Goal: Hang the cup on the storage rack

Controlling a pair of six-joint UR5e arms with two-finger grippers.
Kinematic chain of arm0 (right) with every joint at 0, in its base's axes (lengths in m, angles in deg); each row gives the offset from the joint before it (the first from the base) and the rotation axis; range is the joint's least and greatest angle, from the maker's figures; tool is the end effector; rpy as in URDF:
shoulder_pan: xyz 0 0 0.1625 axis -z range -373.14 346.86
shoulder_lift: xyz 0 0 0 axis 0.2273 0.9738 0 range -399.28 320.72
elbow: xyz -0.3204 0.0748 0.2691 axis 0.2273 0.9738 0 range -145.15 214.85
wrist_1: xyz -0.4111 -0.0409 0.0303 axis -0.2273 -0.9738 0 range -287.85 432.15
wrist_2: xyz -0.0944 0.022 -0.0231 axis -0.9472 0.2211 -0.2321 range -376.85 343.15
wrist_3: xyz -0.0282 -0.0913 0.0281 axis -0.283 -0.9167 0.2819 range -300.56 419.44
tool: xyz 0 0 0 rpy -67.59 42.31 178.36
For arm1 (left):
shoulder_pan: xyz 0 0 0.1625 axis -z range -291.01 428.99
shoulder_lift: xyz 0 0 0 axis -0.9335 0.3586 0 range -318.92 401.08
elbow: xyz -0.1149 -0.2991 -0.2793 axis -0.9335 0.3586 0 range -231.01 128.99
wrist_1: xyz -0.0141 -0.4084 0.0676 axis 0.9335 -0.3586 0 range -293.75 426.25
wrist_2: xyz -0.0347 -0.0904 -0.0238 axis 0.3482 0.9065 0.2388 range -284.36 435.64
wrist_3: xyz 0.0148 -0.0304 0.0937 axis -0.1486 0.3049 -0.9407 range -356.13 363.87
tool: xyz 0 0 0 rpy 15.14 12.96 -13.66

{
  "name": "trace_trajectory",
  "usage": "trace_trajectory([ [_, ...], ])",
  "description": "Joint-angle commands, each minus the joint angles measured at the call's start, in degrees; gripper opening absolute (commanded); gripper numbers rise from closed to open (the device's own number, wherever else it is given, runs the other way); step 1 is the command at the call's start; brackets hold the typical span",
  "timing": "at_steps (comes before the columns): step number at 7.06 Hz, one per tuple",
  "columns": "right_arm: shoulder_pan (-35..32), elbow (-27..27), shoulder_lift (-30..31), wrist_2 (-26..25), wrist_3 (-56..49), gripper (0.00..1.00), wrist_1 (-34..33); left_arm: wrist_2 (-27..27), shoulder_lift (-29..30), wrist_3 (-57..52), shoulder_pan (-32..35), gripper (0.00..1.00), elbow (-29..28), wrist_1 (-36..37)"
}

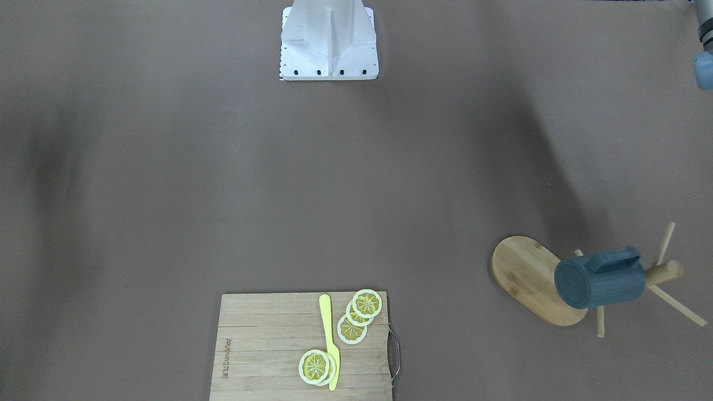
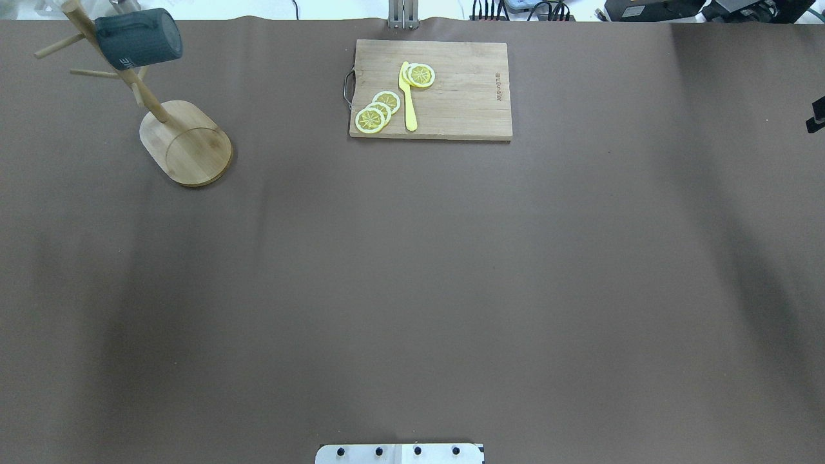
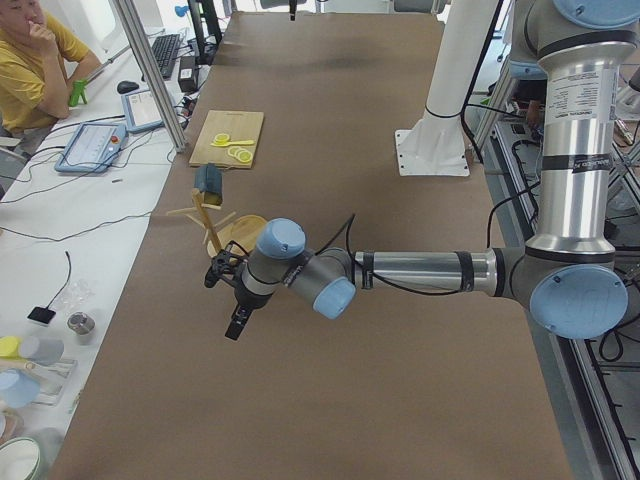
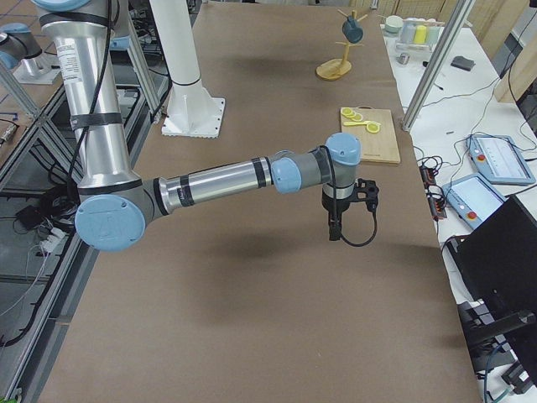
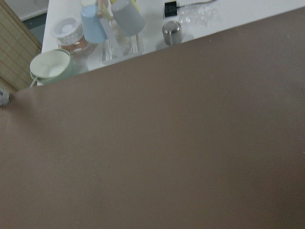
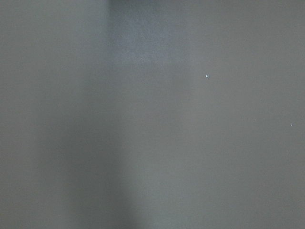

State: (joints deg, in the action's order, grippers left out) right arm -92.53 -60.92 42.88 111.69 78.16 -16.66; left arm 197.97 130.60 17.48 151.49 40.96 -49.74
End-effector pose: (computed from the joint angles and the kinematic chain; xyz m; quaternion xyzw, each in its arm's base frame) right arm -0.0322 -0.5590 0.5412 0.0348 -0.3474 0.0238 0.9368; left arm -0.0121 -0.5218 0.6060 0.1748 0.3077 0.0163 0.9351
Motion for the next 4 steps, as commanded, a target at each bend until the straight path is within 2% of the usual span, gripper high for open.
trace_trajectory([
  [1, -0.23, 3.99, 0.37, 0.13, -6.56, 1.00, -0.05, 6.23, 2.51, -5.67, 0.38, 0.98, 6.00, 26.80],
  [2, -0.23, 4.36, 0.54, 0.22, -6.85, 1.00, -0.05, 9.73, 2.06, -5.79, 0.29, 0.98, 6.46, 30.96],
  [4, -0.23, 4.45, 0.63, 0.22, -6.85, 1.00, -0.05, 10.38, 1.88, -5.79, 0.29, 0.98, 6.37, 31.87],
])
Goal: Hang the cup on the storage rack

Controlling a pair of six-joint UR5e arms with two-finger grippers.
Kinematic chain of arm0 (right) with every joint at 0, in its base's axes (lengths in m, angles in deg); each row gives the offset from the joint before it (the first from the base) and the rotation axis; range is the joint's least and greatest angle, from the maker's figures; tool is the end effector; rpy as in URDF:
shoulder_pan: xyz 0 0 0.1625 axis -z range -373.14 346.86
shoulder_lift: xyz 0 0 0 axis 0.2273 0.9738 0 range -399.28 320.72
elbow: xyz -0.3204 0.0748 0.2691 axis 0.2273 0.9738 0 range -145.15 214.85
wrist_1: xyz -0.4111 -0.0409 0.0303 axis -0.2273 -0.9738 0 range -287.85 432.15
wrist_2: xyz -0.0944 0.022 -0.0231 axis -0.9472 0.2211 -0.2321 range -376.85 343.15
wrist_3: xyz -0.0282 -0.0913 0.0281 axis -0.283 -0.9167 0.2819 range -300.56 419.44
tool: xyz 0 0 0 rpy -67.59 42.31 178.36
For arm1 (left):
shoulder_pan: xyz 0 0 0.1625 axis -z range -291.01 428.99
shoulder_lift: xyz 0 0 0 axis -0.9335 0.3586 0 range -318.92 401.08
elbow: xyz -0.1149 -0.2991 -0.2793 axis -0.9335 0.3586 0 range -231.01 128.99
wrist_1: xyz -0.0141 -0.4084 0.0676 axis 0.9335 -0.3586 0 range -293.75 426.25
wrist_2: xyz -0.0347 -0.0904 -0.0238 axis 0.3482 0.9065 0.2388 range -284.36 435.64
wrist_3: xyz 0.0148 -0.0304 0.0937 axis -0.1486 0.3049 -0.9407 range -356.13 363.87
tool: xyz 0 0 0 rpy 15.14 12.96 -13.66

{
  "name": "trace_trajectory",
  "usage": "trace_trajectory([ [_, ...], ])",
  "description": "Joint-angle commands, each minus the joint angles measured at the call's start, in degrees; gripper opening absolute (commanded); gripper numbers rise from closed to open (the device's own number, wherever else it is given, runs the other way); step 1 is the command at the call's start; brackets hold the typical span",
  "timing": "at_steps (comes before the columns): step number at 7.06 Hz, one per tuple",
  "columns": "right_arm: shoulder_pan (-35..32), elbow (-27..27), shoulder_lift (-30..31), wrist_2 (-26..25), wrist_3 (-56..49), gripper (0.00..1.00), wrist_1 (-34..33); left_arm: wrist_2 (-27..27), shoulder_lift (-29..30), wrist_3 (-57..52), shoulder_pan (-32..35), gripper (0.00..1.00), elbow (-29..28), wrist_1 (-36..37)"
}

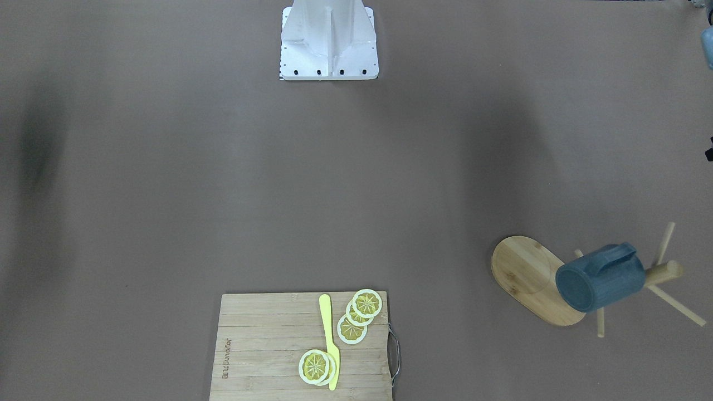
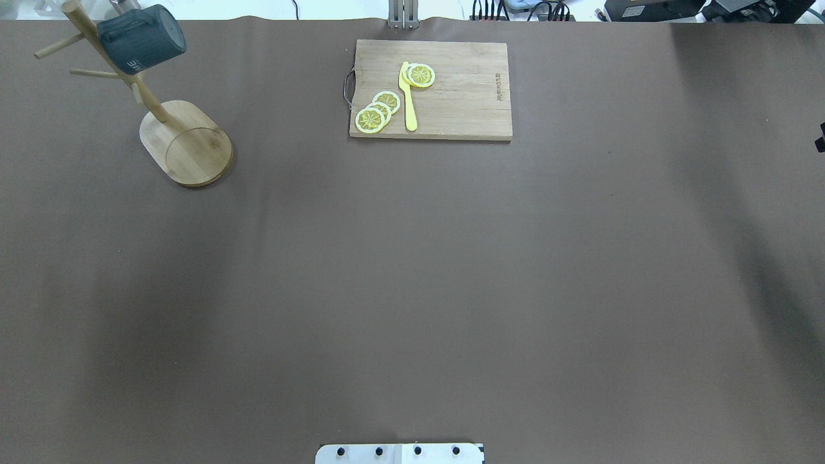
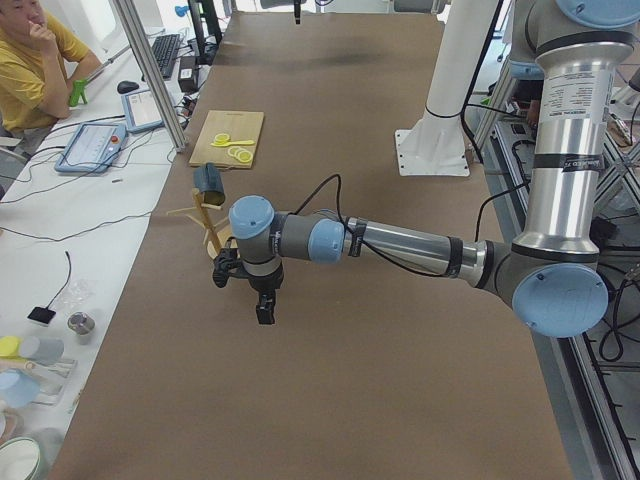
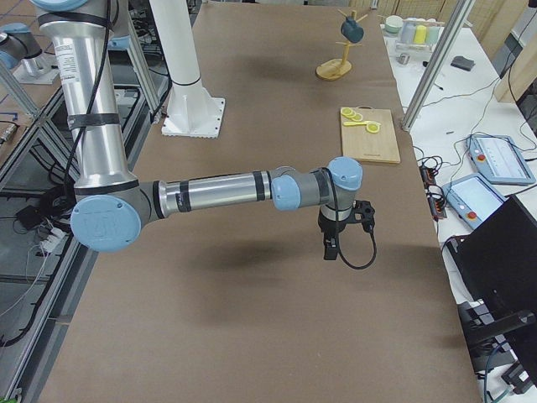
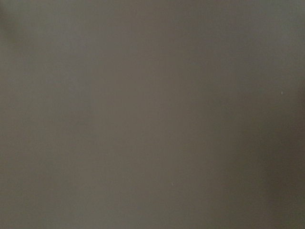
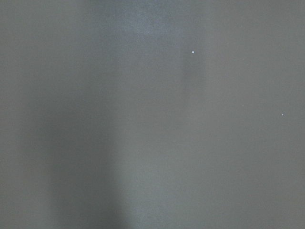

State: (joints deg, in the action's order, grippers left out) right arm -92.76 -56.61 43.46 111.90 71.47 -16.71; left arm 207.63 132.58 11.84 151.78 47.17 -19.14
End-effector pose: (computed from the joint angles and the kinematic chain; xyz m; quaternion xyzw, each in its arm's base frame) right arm -0.0298 -0.5566 0.5842 0.0153 -0.3400 -0.0150 0.9402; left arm -0.0030 -0.5080 0.5864 -0.0063 0.3603 0.0097 0.9328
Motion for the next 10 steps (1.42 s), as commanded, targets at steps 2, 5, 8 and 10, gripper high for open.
trace_trajectory([
  [2, -0.01, 0.15, 0.05, 1.14, -0.17, 1.00, 0.00, 0.71, -0.44, 0.21, -0.09, 0.98, -0.27, 0.40],
  [5, -0.01, -0.03, -0.03, 1.51, -0.08, 1.00, 0.17, 0.72, 0.34, -0.05, -0.27, 0.98, -0.36, -0.56],
  [8, -0.01, -0.20, -0.03, 1.51, -0.08, 1.00, 0.17, 0.54, 0.26, -0.14, -0.36, 0.98, -0.80, -2.76],
  [10, -0.01, -0.29, -0.12, 1.51, -0.08, 1.00, 0.26, 0.63, 0.26, -0.23, -0.44, 0.98, -0.80, -2.85],
])
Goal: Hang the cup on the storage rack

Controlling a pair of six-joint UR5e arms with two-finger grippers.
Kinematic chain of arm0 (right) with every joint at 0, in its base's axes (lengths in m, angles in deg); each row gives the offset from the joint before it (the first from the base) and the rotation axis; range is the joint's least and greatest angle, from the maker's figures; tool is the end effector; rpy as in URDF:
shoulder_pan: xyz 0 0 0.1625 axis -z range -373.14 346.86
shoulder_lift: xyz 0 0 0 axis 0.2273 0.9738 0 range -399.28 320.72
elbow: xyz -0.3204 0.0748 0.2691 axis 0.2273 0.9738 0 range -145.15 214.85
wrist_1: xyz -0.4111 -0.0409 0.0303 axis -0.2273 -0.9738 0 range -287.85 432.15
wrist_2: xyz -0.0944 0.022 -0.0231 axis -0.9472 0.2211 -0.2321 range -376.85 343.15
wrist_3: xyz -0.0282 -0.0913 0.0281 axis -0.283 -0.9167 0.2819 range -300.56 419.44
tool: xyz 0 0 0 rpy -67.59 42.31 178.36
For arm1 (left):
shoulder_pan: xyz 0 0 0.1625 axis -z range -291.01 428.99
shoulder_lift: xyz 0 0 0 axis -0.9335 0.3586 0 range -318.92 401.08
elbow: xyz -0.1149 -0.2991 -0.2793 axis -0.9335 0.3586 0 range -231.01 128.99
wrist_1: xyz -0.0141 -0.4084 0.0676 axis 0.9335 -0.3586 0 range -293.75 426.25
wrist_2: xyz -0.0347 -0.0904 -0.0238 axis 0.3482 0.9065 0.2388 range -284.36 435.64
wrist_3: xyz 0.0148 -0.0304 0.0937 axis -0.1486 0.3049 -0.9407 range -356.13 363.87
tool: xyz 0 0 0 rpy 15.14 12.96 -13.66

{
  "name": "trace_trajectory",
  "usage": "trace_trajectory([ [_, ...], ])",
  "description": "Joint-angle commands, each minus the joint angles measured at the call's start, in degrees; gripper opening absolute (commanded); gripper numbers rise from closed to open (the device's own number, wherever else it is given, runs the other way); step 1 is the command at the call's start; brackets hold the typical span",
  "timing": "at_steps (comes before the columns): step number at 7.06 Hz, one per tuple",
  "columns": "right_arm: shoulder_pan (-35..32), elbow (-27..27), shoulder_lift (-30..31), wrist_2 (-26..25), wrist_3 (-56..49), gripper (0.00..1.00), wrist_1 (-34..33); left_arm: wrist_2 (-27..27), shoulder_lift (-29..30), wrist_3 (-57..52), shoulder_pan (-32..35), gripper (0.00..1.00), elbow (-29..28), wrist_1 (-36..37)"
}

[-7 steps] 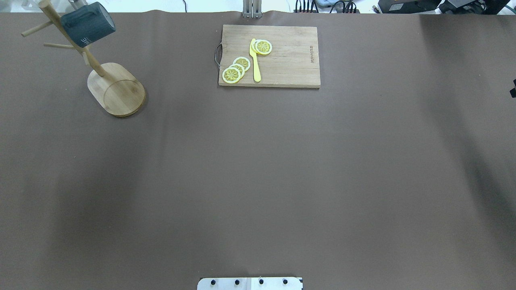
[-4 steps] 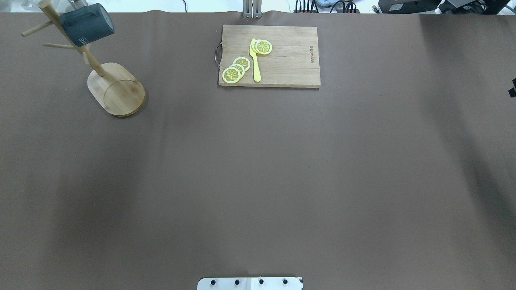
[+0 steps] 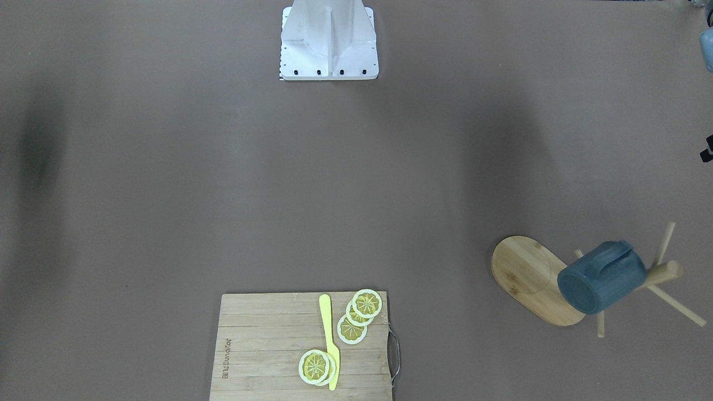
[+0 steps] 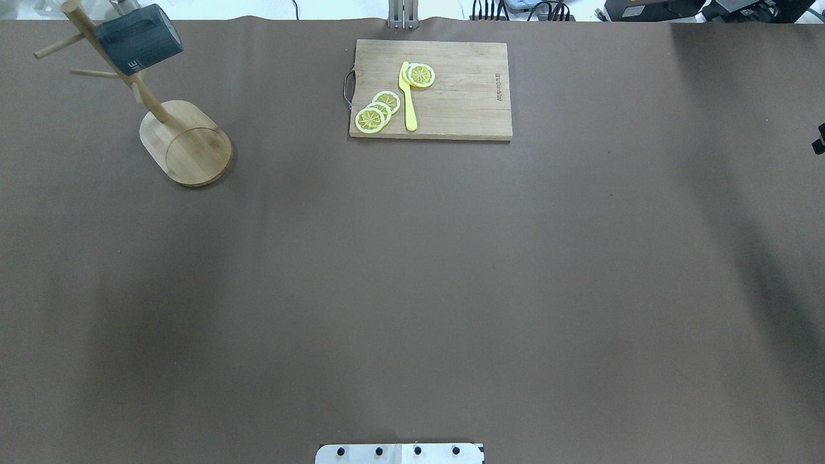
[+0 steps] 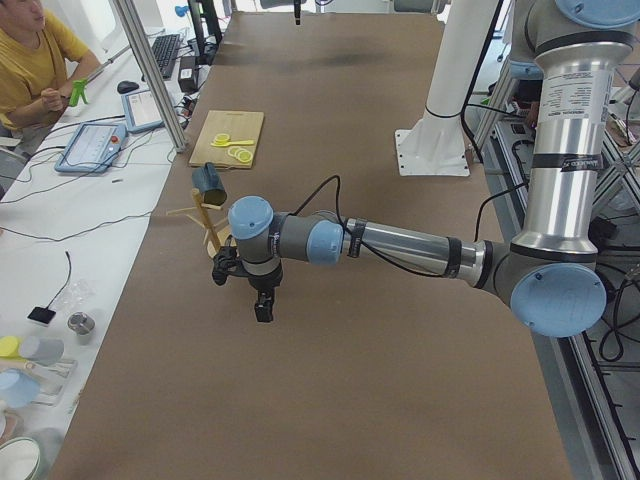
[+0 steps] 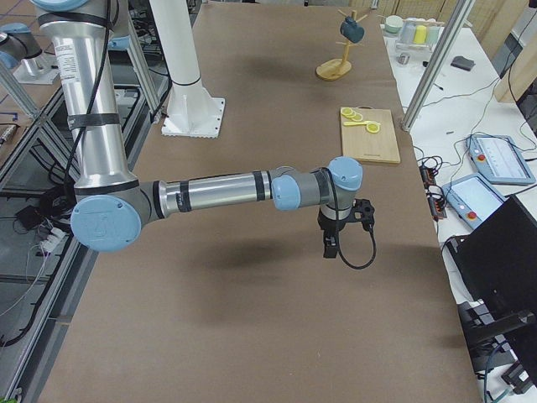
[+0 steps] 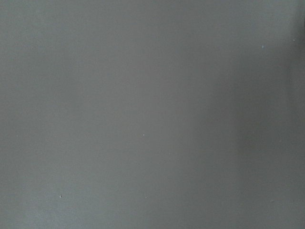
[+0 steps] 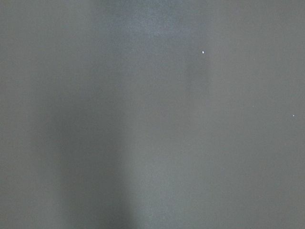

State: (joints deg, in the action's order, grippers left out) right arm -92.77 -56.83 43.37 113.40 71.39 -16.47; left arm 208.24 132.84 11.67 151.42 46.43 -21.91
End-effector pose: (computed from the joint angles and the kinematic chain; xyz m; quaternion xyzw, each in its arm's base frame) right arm -0.0318 -0.5568 0.5793 0.0172 -0.3526 -0.0183 0.9354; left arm 0.0017 -0.5128 0.5846 0.0108 0.3673 0.0214 0.9298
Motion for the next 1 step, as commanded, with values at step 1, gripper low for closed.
trace_trajectory([
  [1, 0.00, -0.08, -0.03, 0.00, 0.00, 1.00, 0.03, 0.02, 0.00, -0.07, -0.08, 0.98, 0.03, -0.08],
])
